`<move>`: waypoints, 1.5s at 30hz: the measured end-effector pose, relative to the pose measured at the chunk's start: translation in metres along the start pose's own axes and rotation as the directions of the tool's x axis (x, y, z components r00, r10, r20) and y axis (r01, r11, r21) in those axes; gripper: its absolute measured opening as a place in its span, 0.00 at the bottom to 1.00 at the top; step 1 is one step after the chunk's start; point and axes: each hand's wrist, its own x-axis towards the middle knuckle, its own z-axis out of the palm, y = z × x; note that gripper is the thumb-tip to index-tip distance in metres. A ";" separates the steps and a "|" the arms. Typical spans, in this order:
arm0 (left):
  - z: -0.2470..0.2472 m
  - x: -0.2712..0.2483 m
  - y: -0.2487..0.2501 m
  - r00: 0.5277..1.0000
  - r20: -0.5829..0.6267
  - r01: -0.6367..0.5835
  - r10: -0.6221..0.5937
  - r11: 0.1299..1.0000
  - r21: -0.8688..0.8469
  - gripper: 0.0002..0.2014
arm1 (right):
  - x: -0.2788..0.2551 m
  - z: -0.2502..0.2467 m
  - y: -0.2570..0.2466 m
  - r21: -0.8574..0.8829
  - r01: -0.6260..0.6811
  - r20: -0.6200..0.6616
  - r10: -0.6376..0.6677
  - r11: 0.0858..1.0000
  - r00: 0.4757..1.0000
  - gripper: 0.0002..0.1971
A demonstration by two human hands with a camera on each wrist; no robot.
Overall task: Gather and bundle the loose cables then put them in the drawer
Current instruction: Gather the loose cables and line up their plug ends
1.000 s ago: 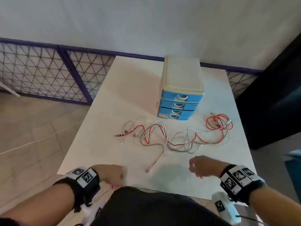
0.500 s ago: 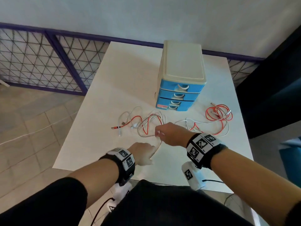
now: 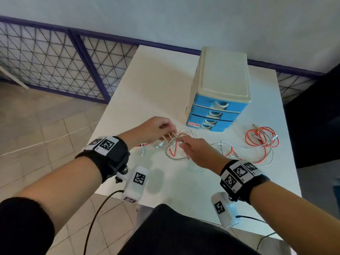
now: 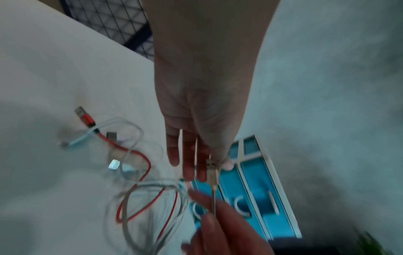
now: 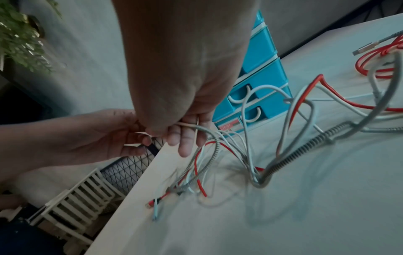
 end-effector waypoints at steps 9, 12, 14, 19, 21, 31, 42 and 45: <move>-0.029 0.001 -0.075 0.883 -0.373 0.446 -0.284 0.755 0.481 0.10 | 0.029 -0.018 -0.016 0.326 -0.107 -0.143 0.161 0.939 0.977 0.11; -0.018 0.001 -0.087 0.872 -0.362 0.487 -0.330 0.667 0.565 0.12 | 0.037 -0.024 -0.020 0.327 -0.130 -0.153 0.188 0.936 0.970 0.12; -0.012 0.003 -0.088 0.867 -0.395 0.493 -0.303 0.640 0.590 0.07 | 0.041 -0.025 -0.021 0.315 -0.125 -0.158 0.182 0.941 0.970 0.14; -0.019 0.010 -0.084 0.863 -0.489 0.387 -0.129 0.790 0.475 0.08 | 0.048 -0.023 -0.014 0.364 -0.133 -0.175 0.208 0.922 0.962 0.09; -0.026 0.007 -0.074 0.874 -0.482 0.289 -0.057 0.859 0.422 0.06 | 0.051 -0.023 -0.015 0.360 -0.122 -0.187 0.200 0.925 0.962 0.08; -0.030 0.008 0.016 0.958 -0.194 -0.160 0.210 0.956 0.246 0.07 | 0.069 -0.032 -0.033 0.216 0.046 -0.248 0.010 0.975 0.969 0.06; -0.009 0.034 -0.033 0.908 -0.417 0.023 0.045 0.987 0.159 0.05 | 0.055 -0.053 -0.017 0.334 -0.230 -0.184 0.302 0.914 0.935 0.12; 0.009 0.034 -0.063 0.961 -0.269 0.168 -0.061 0.904 0.394 0.08 | 0.050 -0.058 -0.012 0.399 -0.282 -0.176 0.374 0.873 0.911 0.09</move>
